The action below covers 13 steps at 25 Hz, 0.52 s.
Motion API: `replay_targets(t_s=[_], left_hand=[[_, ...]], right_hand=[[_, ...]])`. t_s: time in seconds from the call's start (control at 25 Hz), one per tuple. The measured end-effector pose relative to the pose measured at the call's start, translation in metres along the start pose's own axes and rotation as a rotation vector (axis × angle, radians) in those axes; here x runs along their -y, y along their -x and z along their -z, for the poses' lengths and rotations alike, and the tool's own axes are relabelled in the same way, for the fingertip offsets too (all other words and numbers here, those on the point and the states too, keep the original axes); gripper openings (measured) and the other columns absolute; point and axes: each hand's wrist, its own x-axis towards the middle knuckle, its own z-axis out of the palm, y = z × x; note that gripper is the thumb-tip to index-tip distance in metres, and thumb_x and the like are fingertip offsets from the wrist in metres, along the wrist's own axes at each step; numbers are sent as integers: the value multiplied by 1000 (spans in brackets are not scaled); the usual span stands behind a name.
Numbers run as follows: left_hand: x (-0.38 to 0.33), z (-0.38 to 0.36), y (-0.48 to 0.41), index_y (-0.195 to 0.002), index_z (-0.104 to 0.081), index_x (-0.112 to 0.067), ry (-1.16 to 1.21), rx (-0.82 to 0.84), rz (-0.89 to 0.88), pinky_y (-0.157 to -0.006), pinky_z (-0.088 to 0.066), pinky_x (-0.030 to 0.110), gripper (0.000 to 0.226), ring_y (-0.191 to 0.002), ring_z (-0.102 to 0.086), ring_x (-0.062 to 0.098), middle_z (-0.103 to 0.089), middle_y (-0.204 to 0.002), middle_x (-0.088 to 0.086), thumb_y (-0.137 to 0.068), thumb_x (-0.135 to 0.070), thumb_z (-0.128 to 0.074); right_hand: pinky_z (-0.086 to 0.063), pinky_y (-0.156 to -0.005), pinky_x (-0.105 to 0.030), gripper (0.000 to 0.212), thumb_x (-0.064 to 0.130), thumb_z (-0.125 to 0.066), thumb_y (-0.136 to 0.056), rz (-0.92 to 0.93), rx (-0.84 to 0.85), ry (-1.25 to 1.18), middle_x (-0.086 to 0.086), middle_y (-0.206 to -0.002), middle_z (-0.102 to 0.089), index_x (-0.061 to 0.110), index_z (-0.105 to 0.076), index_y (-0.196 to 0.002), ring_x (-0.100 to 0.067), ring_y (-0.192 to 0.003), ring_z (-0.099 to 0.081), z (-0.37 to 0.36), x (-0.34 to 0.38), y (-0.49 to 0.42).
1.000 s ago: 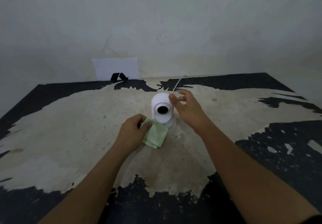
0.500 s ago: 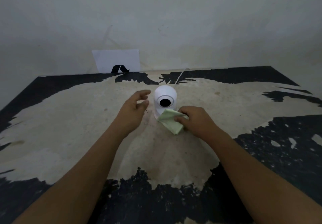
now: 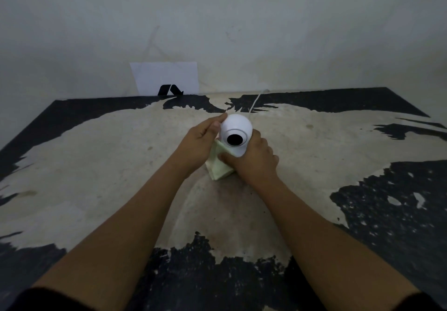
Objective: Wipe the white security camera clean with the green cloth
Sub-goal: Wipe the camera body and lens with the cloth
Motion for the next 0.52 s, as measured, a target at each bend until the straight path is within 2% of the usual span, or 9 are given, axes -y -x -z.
replay_targets(t_s=[0.08,0.16,0.28,0.4,0.48,0.52], left_hand=[[1,0,-1,-133,-50,-22,-16,0,-21,-96,-37,9,37,-121,-48,5,-53,-136,-5,-99,-28,-35],[4,0,-3,-134,-50,-21,-19,8,-21,-97,-41,14,38,-120,-52,11,-53,-135,-4,-99,-28,-35],[7,0,-3,-134,-49,-22,-55,3,-52,-106,-38,26,38,-125,-50,13,-53,-138,-3,-99,-29,-36],[6,4,-4,-134,-50,-22,-89,18,-63,-106,-35,25,38,-125,-48,10,-53,-139,-3,-99,-29,-36],[6,5,-5,-134,-50,-23,-98,21,-61,-106,-36,27,38,-124,-49,12,-54,-138,-4,-99,-30,-35],[7,4,-5,-133,-51,-23,-97,18,-59,-107,-37,29,38,-124,-50,13,-54,-137,-4,-99,-30,-35]], right_hand=[[-37,-92,-46,99,63,-74,-59,-43,-35,48,-13,-127,-50,18,-29,-134,-37,-115,-49,-6,3,3],[-36,-91,-46,99,60,-75,-60,-22,-15,119,-14,-128,-49,17,-26,-135,-37,-114,-48,-7,0,5],[-33,-89,-44,93,58,-75,-61,48,31,152,-10,-126,-53,21,-31,-135,-36,-113,-47,1,-11,4],[-27,-86,-40,72,53,-71,-68,132,122,181,-1,-119,-61,30,-42,-129,-32,-115,-47,25,-23,-8],[-31,-90,-40,57,48,-68,-74,138,153,168,2,-115,-66,30,-49,-124,-28,-111,-55,38,-33,-19],[-33,-92,-41,56,48,-68,-74,117,162,157,2,-114,-66,29,-50,-123,-26,-108,-57,43,-35,-23]])
